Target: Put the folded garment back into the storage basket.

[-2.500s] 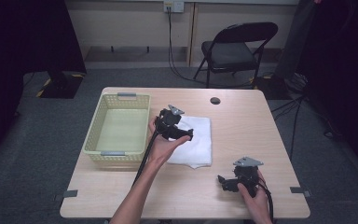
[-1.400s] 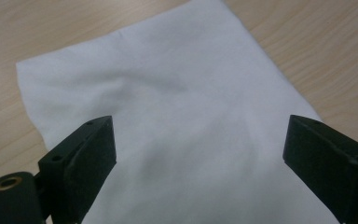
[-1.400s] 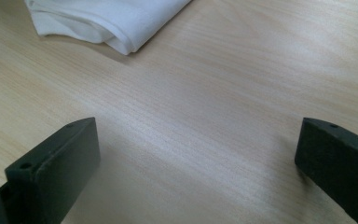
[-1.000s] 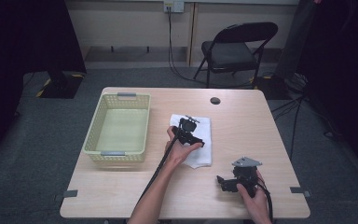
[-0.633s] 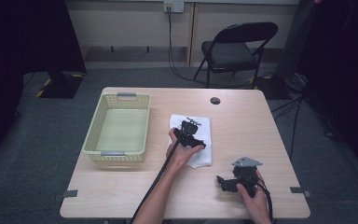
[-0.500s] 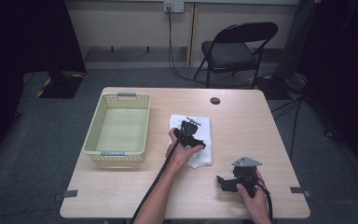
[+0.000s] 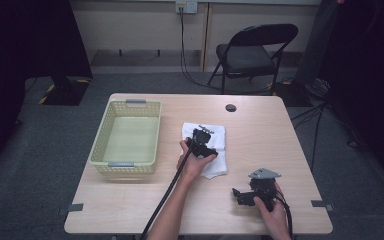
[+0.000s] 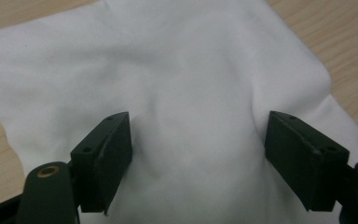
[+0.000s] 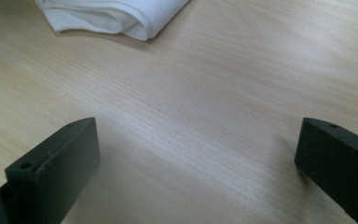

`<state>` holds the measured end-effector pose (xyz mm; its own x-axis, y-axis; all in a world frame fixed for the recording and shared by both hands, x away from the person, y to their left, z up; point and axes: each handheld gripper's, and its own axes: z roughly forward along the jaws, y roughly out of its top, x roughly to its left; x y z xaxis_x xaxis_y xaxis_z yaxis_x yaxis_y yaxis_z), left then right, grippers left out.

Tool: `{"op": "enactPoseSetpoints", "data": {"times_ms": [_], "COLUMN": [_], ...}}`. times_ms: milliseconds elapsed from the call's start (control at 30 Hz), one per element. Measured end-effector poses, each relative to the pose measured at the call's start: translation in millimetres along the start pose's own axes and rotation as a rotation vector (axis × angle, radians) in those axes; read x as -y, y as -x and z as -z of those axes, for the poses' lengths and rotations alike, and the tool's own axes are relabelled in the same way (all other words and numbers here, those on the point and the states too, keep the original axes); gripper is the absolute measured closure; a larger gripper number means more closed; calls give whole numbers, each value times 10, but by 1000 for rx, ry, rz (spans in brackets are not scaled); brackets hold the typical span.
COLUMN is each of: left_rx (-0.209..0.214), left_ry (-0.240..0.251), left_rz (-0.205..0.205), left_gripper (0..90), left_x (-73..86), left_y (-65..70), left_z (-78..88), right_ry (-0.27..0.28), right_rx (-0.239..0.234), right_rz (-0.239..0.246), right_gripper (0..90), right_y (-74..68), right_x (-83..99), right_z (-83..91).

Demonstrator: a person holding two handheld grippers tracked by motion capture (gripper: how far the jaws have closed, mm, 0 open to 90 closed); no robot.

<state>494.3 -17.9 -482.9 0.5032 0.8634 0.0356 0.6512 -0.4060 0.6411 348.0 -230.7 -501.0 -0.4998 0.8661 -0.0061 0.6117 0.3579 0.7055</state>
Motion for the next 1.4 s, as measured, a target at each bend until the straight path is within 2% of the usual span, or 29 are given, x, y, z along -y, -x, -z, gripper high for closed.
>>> {"op": "enactPoseSetpoints", "data": {"times_ms": [233,367,700,1000,1067,1233,1400], "left_rx": [-3,-14,-23,-47,-50,-31,-1], "left_ry": [-2,13,-21,-14,-22,-18,-16], "left_rz": [-3,3,-3,-5,-20,-25,-10], "left_gripper": [329,381,506,668,713,771,775], "left_x": [-16,-4,-47,-39,-47,-45,-39], "left_y": [-42,-39,-71,-95,-84,-89,-136], "left_z": [14,17,36,47,56,64,75], "right_ry": [0,0,-1,-1,-1,-1,-1], "right_rx": [-1,-3,-6,-6,-6,-6,-7], "right_rz": [1,4,7,7,7,6,7], "right_gripper": [0,0,0,0,0,0,0], "right_y": [0,0,-3,-3,-3,-3,-2], "right_x": [-1,-2,-3,-4,-4,-4,-4], "right_z": [-1,-2,-2,-2,-3,-2,-3]}}
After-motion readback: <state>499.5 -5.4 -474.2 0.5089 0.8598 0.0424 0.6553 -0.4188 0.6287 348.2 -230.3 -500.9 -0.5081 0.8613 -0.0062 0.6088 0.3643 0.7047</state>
